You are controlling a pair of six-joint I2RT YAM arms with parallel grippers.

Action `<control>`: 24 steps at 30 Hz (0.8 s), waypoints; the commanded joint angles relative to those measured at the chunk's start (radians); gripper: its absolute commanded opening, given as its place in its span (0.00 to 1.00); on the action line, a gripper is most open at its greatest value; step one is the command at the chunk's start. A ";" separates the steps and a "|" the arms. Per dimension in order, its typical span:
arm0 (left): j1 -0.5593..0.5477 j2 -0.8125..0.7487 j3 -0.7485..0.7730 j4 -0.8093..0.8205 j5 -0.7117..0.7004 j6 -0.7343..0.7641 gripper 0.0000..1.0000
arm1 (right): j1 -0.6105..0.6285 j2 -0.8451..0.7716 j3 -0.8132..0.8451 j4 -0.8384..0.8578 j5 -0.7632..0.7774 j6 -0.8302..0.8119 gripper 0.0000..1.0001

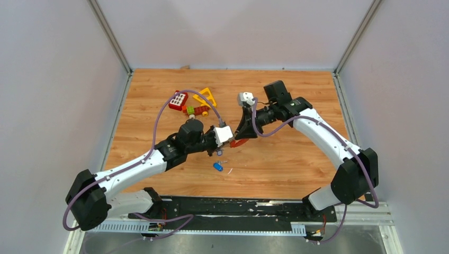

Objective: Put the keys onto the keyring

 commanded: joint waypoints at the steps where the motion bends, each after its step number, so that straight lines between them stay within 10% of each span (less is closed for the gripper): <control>1: 0.000 -0.033 -0.010 0.068 -0.028 0.044 0.00 | -0.015 -0.022 0.043 -0.041 -0.107 -0.025 0.20; 12: 0.000 -0.035 -0.019 0.064 -0.032 0.052 0.00 | -0.020 -0.048 0.016 0.024 -0.062 0.033 0.05; 24: -0.001 -0.033 -0.027 0.069 -0.031 0.049 0.00 | -0.038 -0.073 0.013 0.031 -0.051 0.058 0.13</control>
